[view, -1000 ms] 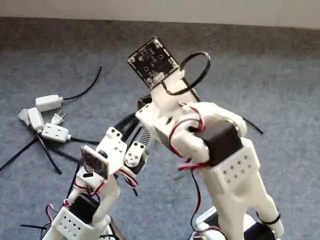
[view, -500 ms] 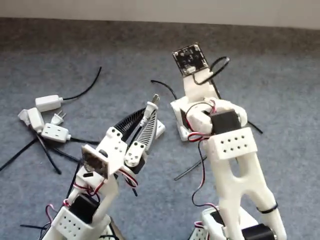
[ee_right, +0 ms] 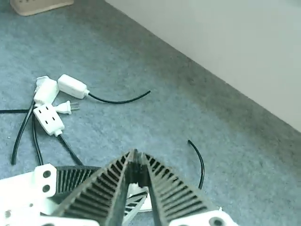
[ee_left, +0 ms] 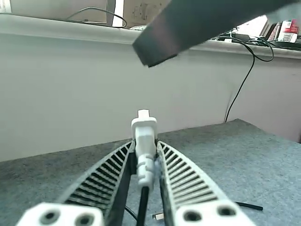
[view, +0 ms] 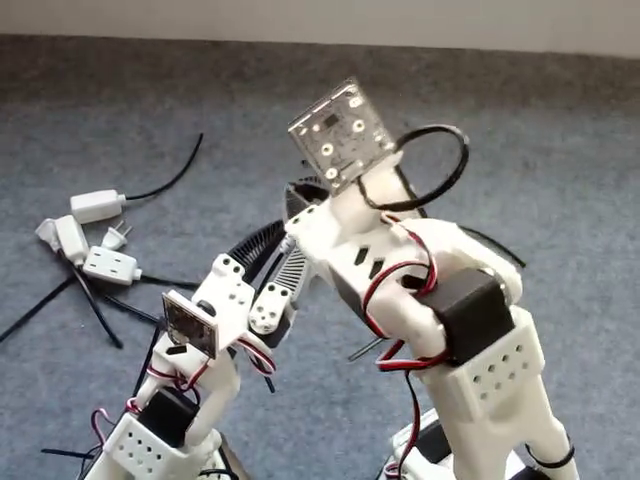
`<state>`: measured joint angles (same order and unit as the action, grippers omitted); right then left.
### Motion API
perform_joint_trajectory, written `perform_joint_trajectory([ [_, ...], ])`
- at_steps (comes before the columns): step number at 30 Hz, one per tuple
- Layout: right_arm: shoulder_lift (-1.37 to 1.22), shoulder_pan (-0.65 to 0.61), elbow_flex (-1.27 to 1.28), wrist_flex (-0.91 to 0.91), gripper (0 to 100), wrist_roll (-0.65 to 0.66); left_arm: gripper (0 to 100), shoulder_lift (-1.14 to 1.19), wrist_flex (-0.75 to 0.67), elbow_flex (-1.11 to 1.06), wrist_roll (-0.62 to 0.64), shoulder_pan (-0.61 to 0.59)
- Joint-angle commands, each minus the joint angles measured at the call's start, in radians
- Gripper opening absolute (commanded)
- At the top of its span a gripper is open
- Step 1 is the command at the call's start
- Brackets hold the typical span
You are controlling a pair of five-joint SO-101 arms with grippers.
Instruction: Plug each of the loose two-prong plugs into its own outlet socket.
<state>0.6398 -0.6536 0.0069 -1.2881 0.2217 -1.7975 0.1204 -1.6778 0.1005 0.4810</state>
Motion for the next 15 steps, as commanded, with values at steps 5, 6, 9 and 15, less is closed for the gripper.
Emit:
perform_joint_trajectory([
  [5,0.018,0.124,0.265,0.153,0.7,0.011,1,-0.004,-0.015,-0.016,0.005,0.002],
  [6,0.018,0.162,0.315,0.183,0.7,0.012,1,-0.004,-0.015,-0.016,0.005,0.002],
  [9,0.024,0.248,0.466,0.282,0.7,0.012,1,-0.005,-0.015,-0.016,0.005,0.002],
  [15,0.028,0.318,0.565,0.331,0.7,0.012,1,-0.005,-0.015,-0.016,0.005,0.002],
])
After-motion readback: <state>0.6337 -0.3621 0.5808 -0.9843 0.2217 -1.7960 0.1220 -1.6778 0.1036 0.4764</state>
